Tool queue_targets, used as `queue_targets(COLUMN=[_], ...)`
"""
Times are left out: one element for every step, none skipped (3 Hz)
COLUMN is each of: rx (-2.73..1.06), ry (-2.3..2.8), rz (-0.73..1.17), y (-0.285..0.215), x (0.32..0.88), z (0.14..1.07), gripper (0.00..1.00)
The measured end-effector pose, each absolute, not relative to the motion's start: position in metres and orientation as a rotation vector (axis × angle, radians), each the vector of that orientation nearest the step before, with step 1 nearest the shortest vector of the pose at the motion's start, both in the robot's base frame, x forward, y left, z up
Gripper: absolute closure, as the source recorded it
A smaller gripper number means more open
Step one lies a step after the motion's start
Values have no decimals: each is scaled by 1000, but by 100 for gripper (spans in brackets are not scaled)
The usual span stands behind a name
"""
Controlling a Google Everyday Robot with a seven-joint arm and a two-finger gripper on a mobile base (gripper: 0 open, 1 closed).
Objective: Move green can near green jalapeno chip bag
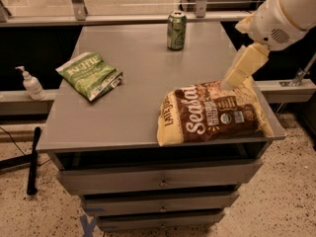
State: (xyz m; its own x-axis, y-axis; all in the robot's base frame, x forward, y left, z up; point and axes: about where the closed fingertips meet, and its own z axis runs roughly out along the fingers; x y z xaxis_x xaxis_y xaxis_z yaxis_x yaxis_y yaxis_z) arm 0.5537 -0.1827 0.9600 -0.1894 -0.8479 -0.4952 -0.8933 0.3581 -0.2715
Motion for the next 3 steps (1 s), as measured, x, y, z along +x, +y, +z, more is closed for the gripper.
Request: queue_targets(rx=[-1414,-1277,-1278], ry=[1976,1919,1919], rz=[235,370,369], y=[-172,-165,-165], x=[603,649,648], z=[950,930,930], gripper=[0,0,0])
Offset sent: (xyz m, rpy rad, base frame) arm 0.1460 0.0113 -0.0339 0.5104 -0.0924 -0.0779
